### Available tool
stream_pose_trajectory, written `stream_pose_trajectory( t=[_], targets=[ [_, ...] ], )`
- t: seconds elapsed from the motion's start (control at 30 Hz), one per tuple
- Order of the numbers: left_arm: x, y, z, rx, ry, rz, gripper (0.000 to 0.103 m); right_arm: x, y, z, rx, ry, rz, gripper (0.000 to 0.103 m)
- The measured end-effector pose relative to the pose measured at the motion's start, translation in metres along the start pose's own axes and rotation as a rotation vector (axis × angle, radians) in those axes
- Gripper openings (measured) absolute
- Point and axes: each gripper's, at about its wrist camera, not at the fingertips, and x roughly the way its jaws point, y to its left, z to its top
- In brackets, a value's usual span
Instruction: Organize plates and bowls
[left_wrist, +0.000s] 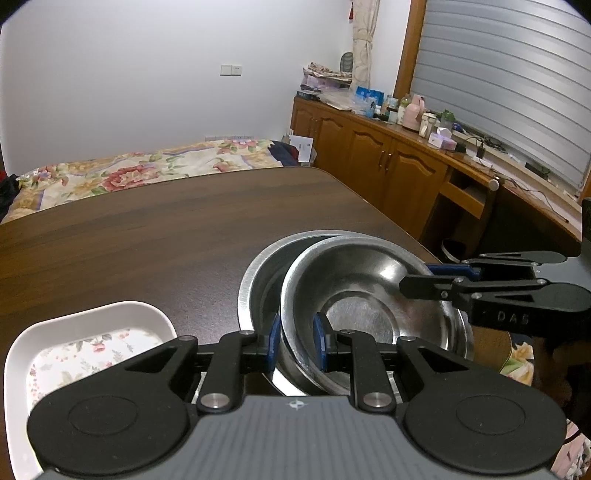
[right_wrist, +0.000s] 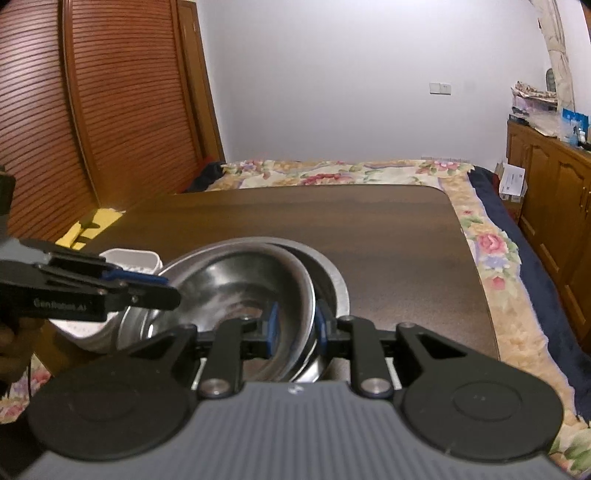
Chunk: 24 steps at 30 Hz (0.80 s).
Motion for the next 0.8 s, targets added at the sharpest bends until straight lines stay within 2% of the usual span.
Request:
stream_pose_trajectory(
  t=[0.53, 0.63, 0.73, 0.77, 0.8],
  targets=[
    [-0.008, -0.001, -0.001, -0.016, -0.032, -0.003, 0.023, -0.011, -0.006, -0.001, 0.019, -0.063, -0.026, 0.023],
    [-0.01, 0.0, 0.001, -0.016, -0.054, 0.011, 0.023, -0.015, -0.007, -0.002, 0.03, -0.09, -0.034, 0.028],
    [-0.013, -0.001, -0.001, -0.018, -0.081, 0.032, 0.034, -0.016, -0.008, -0.004, 0.039, -0.111, -0.043, 0.033],
    [-0.014, 0.0, 0.0, -0.021, -0.089, 0.034, 0.044, -0.016, -0.008, -0.006, 0.035, -0.12, -0.052, 0.038],
    [-0.015, 0.0, -0.001, -0.025, -0.102, 0.039, 0.049, -0.015, -0.008, -0.007, 0.028, -0.129, -0.064, 0.044]
  ],
)
